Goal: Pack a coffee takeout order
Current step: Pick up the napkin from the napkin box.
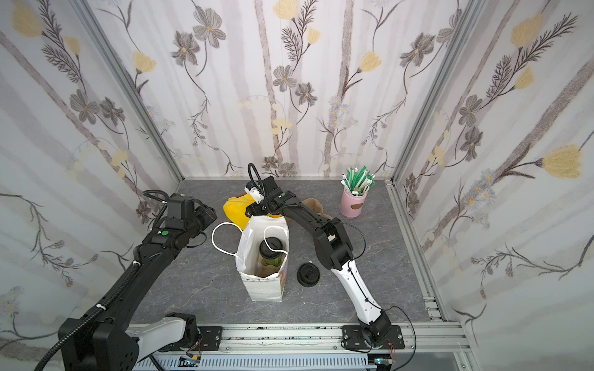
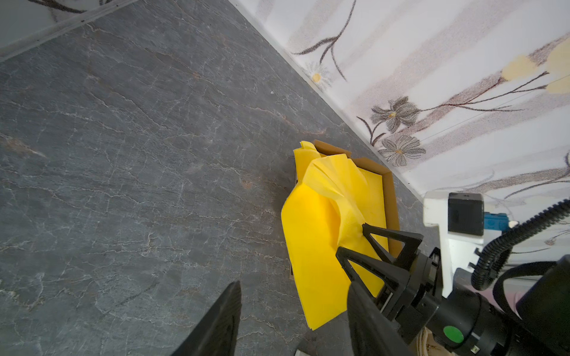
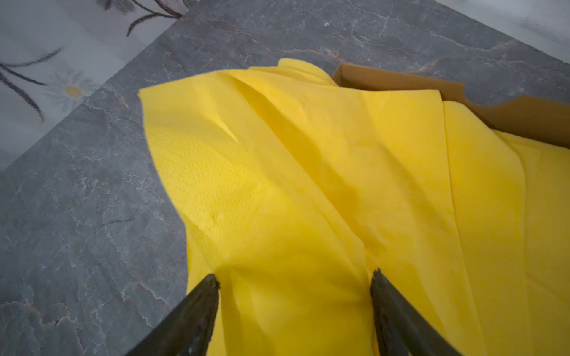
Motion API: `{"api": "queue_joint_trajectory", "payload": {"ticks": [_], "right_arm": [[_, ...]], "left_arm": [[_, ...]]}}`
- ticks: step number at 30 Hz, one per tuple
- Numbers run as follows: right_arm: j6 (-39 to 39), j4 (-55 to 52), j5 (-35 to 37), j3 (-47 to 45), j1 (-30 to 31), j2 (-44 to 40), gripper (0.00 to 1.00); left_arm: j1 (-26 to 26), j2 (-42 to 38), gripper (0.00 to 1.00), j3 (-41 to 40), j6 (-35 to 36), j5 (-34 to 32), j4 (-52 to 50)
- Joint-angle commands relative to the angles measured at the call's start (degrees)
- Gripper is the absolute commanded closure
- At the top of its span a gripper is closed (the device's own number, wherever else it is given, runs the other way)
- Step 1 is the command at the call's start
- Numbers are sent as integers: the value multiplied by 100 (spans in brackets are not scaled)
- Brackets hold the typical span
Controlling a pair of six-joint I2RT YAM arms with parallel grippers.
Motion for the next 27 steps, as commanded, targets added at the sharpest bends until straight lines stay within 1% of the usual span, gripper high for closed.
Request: {"api": "queue_joint_trajectory", "payload": {"ticks": [1, 3, 5, 6, 7, 8, 9, 10, 11, 12, 13, 14, 16, 17, 18, 19, 21, 23, 26, 27], "right_arm": [[-226, -88, 547, -65, 23, -3, 23], [-285, -114, 672, -75, 25, -15, 24], [-291, -82, 638, -38, 29, 12, 27], [-290, -78, 634, -8, 44, 37, 30], [-300, -88, 629, 29, 63, 75, 35], [-301, -106, 629, 56, 86, 107, 43], [-309, -107, 635, 57, 99, 118, 47], [-319, -110, 661, 57, 108, 125, 49], [-340, -125, 733, 37, 124, 131, 47], [-354, -120, 756, 17, 126, 129, 39], [-377, -118, 747, -18, 126, 123, 27], [-402, -108, 749, -52, 134, 118, 25], [-427, -107, 695, -57, 144, 146, 26], [-427, -109, 670, -48, 150, 164, 30], [-435, -131, 689, -40, 161, 181, 36], [-441, -150, 733, -39, 176, 184, 44], [-431, -184, 831, -42, 196, 184, 53], [-427, -278, 904, 23, 196, 184, 64], [-432, -434, 945, 110, 197, 208, 84], [-437, -471, 929, 122, 196, 210, 94]], "left_arm": [[11, 95, 42, -33, -16, -6, 112], [10, 157, 42, -31, -6, 21, 117], [15, 196, 42, -29, -6, 29, 117], [16, 210, 42, -29, -8, 28, 117], [12, 223, 42, -29, -6, 36, 118], [11, 236, 42, -30, -6, 45, 117], [16, 245, 42, -31, 2, 48, 117], [25, 257, 42, -21, 3, 56, 114], [25, 271, 42, -13, 4, 61, 117], [26, 289, 42, -11, 9, 67, 117], [32, 310, 42, 1, 12, 87, 117], [34, 333, 42, 19, 25, 107, 117], [43, 364, 42, 33, 29, 135, 117], [42, 364, 42, 28, 30, 143, 117], [42, 362, 42, 32, 38, 143, 117], [43, 355, 42, 24, 44, 143, 117], [43, 317, 42, -7, 41, 128, 117], [43, 285, 42, -28, 37, 131, 117], [41, 250, 42, -63, 31, 145, 115], [43, 233, 42, -78, 29, 143, 117]]}}
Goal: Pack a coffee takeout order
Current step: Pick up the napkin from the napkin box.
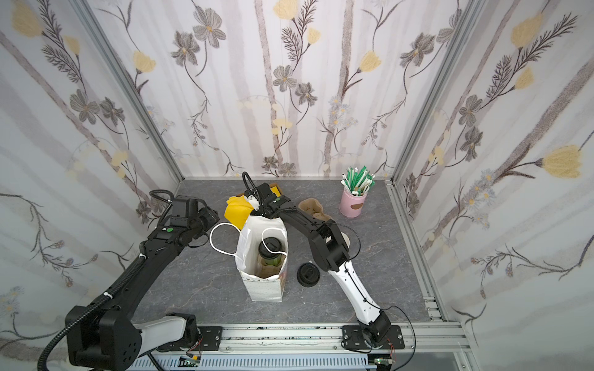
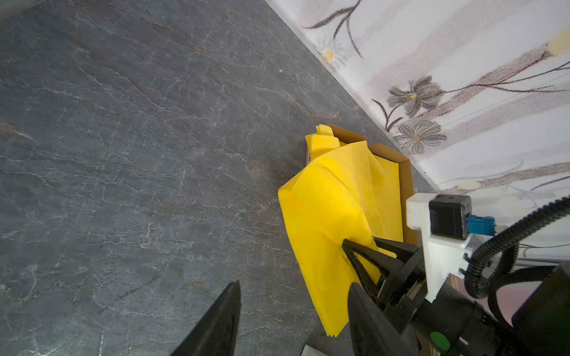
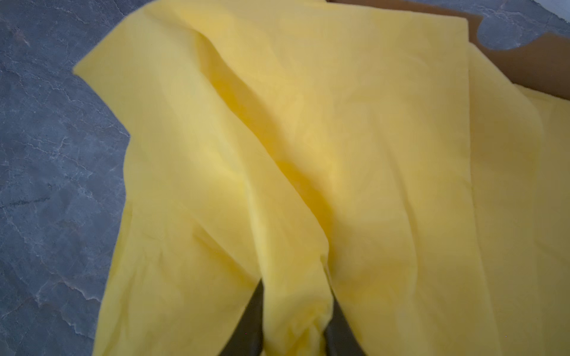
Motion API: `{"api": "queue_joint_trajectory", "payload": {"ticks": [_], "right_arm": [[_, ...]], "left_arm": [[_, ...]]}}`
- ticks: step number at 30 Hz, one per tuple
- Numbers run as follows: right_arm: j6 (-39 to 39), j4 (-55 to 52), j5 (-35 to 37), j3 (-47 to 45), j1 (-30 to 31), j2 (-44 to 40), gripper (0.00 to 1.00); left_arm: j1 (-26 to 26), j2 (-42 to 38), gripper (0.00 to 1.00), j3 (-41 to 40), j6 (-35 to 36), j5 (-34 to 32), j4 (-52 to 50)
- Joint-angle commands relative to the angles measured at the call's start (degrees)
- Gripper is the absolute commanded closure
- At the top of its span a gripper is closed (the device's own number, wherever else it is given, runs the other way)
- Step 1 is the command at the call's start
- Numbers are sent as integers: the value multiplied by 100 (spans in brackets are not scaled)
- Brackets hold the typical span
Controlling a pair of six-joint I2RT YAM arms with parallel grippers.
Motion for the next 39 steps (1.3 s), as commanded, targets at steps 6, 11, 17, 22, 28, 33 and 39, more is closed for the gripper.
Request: {"api": "queue_joint_trajectory", "payload": {"ticks": [6, 11, 17, 22, 28, 33, 39], "right_arm": [[-11, -231, 61, 157, -7, -244, 100], [293, -256, -178, 172, -93, -556, 100], [510, -197, -630, 171, -261, -731, 100], [682, -94, -1165, 180, -452, -740, 100], [981, 24, -1486, 159, -622, -782, 100], [1114, 163, -1791, 151, -718, -773, 89], [1293, 232, -1969, 154, -846, -664, 94]], "left_arm": [[10, -133, 42, -26, 38, -33, 115], [18, -222, 42, 59, 51, -67, 114], [19, -283, 42, 128, 69, -154, 115], [19, -300, 42, 200, 69, -235, 115], [14, -374, 41, 224, 113, -348, 115], [19, -390, 41, 272, 121, -384, 115], [19, -458, 41, 233, 26, -449, 115]]}}
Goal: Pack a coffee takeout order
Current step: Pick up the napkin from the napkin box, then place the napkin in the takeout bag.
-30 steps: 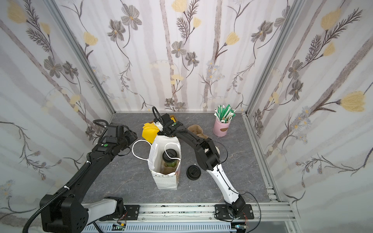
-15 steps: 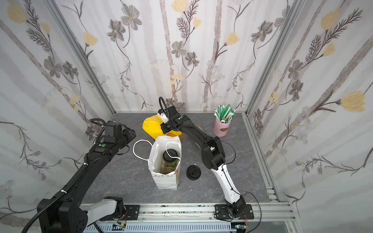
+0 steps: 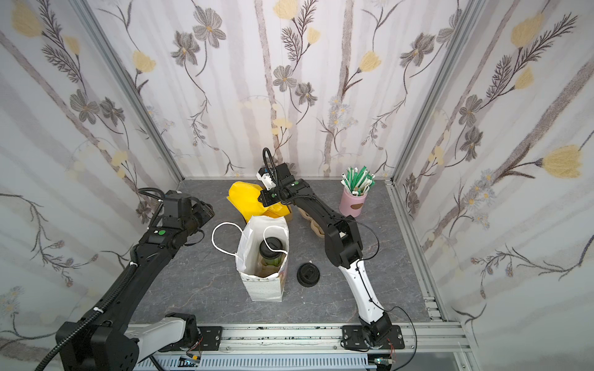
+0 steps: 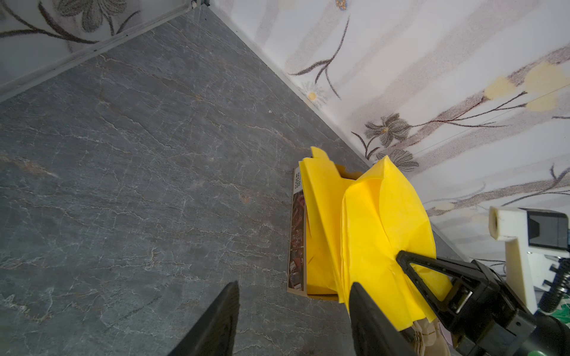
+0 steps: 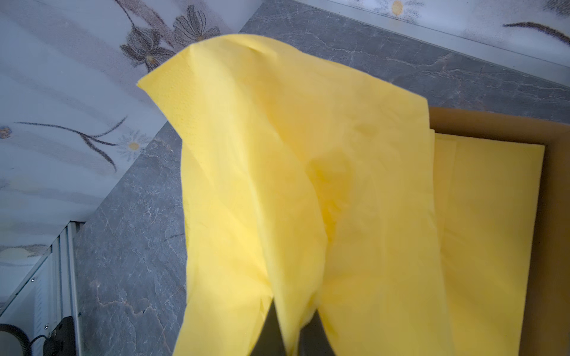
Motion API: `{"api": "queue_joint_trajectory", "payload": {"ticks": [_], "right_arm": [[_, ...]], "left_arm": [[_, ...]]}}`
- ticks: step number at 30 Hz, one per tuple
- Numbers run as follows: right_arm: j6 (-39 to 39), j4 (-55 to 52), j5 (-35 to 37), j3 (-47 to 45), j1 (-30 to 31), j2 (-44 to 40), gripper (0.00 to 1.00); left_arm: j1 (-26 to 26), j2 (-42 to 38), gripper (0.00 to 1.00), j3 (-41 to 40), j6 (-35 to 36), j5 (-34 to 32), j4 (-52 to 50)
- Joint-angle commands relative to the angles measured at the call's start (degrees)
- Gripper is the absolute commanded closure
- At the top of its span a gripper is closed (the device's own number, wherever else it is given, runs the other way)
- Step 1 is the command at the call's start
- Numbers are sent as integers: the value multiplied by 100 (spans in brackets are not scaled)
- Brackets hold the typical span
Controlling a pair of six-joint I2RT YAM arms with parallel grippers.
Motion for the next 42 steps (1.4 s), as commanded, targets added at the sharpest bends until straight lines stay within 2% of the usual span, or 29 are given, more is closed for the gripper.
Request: {"api": "queue_joint_trajectory", "payload": {"ticks": [1, 4, 14, 21, 25, 29, 33, 36, 40, 42], "right_arm": [[157, 341, -325, 10, -65, 38, 97], [194, 374, -430, 10, -92, 37, 100], [298, 678, -623, -10, -233, -193, 100], [406, 899, -822, -18, -311, -800, 100], [388, 891, -933, -105, -319, -1267, 100], [181, 882, -959, -569, -287, -1983, 100], [-227, 952, -1020, -1336, -233, -2858, 100], [-268, 1452, -1390, -2190, -230, -3585, 100], [-355, 1895, -1782, -3012, -193, -4343, 100], [-477, 1875, -2004, -3210, -190, -4612, 100]], "left_arm": [[3, -65, 41, -5, -73, -152, 117], [4, -75, 41, -42, -95, -179, 117], [3, 151, 41, 191, -157, -223, 126], [5, 128, 41, 641, 195, -292, 141], [3, 150, 41, 1073, 489, -80, 178], [2, 211, 40, 1881, 974, 900, 307], [-38, 349, 33, 2794, 1235, 2327, 440], [-97, 427, 19, 3195, 1221, 3261, 545], [-222, 375, 2, 3381, 1293, 3812, 770], [-289, 372, 0, 3470, 1363, 4223, 941]]}}
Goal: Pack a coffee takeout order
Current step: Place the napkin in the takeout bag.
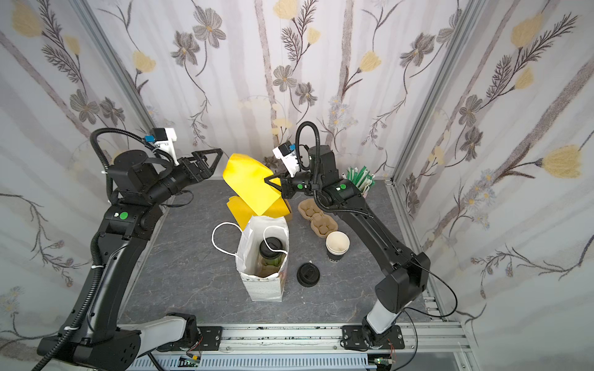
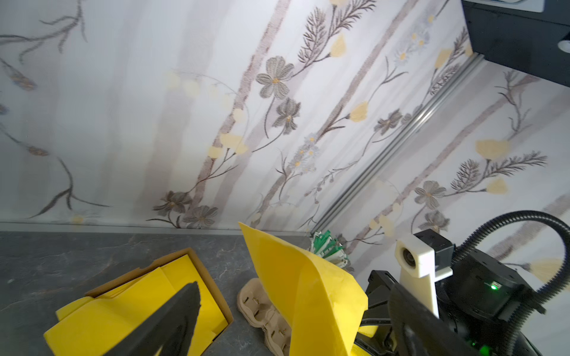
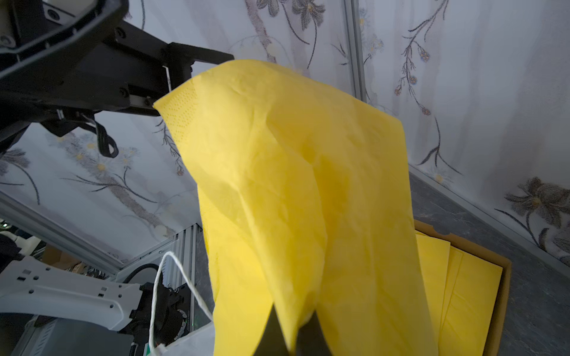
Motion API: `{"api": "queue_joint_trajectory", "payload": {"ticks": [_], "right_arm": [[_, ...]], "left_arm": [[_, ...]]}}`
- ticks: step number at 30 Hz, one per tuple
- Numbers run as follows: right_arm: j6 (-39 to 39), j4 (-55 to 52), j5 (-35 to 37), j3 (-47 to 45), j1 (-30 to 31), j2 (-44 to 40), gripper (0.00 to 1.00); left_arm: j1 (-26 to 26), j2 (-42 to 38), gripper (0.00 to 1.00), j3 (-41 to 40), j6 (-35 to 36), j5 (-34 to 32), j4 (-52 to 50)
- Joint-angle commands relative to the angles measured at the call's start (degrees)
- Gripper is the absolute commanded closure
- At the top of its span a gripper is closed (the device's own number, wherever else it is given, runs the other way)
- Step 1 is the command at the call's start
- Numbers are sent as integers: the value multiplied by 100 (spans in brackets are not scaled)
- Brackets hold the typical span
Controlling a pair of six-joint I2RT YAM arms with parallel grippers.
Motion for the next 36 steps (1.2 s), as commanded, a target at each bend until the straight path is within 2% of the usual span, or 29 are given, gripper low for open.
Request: {"api": "queue_joint_trajectory", "payload": {"ticks": [1, 4, 9, 15, 19, 22, 23, 27, 28, 30, 31, 33, 35, 36], "right_arm": [[-298, 473, -575, -263, 29, -374, 100], [-316, 553, -992, -498, 26, -728, 100], [-109, 644, -1697, -663, 54, -1144, 100], [184, 839, -2011, -937, 79, -1451, 100], [334, 1056, -2164, -1108, 78, -1553, 100], [643, 1299, -2348, -1117, 83, -1555, 100], [693, 1332, -2371, -1126, 83, -1561, 100], [687, 1355, -2216, -1322, 72, -1708, 100], [690, 1336, -2161, -1361, 66, -1735, 100], [690, 1252, -1984, -1439, 41, -1803, 100], [690, 1186, -1898, -1464, 12, -1828, 100], [690, 1052, -1586, -1519, -47, -1910, 72], [691, 979, -1448, -1561, -117, -1995, 59], [703, 911, -1349, -1566, -159, -2042, 47]], "left_arm": [[-70, 4, 0, 168, 171, 1088, 464], [-220, 65, 0, 172, 197, 1853, 474], [-652, 21, 0, -90, 382, 2493, 482], [-820, 102, 1, -35, 462, 3156, 491], [-944, 160, 12, -109, 435, 3695, 491], [-1112, 209, 30, -118, 395, 3809, 491], [-1168, 216, 38, -81, 403, 3822, 491], [-1218, 91, 86, -39, 518, 3505, 500], [-1217, 31, 93, -34, 568, 3383, 500], [-1218, -135, 100, -60, 653, 2945, 509], [-1217, -194, 100, -67, 656, 2736, 508], [-1217, -370, 100, -116, 634, 2148, 501], [-1217, -532, 100, -209, 547, 1710, 500], [-1217, -603, 100, -265, 457, 1647, 500]]}}
